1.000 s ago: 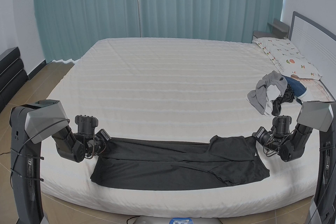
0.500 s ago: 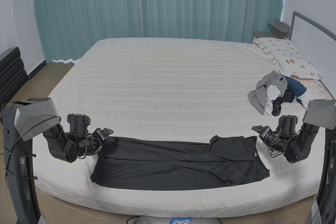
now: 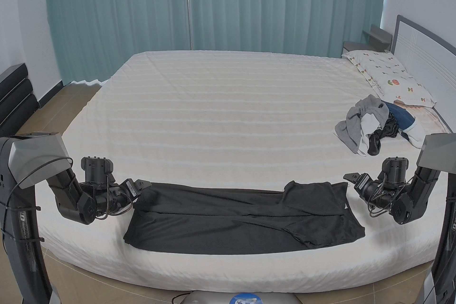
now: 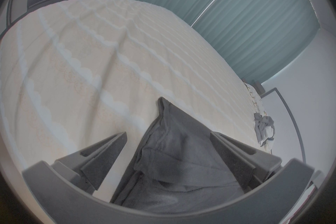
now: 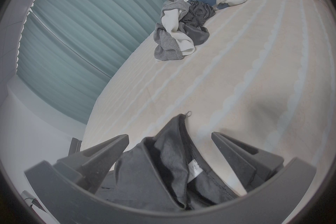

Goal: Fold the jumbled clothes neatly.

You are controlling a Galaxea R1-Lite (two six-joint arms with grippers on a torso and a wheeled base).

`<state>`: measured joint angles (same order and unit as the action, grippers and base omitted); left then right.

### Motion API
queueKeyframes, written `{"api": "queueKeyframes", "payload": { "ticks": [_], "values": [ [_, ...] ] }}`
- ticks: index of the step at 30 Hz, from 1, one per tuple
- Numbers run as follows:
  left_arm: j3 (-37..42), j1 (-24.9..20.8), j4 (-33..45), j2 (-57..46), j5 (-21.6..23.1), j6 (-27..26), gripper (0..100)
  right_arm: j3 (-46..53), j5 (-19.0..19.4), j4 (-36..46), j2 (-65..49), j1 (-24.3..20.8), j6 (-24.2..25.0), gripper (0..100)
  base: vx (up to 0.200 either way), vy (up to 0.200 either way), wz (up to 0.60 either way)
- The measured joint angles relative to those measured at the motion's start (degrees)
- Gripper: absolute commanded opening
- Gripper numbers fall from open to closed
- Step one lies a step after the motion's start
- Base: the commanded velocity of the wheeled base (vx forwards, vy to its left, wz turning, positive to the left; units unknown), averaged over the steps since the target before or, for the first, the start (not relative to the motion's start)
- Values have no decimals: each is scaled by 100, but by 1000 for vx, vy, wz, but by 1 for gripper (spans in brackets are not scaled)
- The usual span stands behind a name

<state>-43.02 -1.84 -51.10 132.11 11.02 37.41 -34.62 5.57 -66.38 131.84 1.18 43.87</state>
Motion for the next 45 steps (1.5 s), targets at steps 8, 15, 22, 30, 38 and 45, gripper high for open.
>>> {"api": "queueKeyframes", "payload": {
  "ticks": [8,15,22,30,38,45],
  "values": [
    [0,-221,-471,330,-35,-532,100,-105,-5,12,60,-24,-11,100,0,0,0],
    [-190,-254,-490,491,-73,-583,100,-140,-5,6,94,-154,-11,100,0,0,0],
    [-301,-363,-495,551,-528,-611,100,-148,-5,4,90,-208,-11,100,0,0,0],
    [-282,-512,-607,627,-629,-816,100,-160,-5,6,77,-212,-11,100,0,0,0],
    [-300,-521,-607,673,-868,-956,100,-118,1,11,11,-276,-4,100,0,0,0],
    [-310,-533,-853,805,-1023,-1174,100,-112,4,11,-6,-300,-4,100,0,0,0]
  ]
}}
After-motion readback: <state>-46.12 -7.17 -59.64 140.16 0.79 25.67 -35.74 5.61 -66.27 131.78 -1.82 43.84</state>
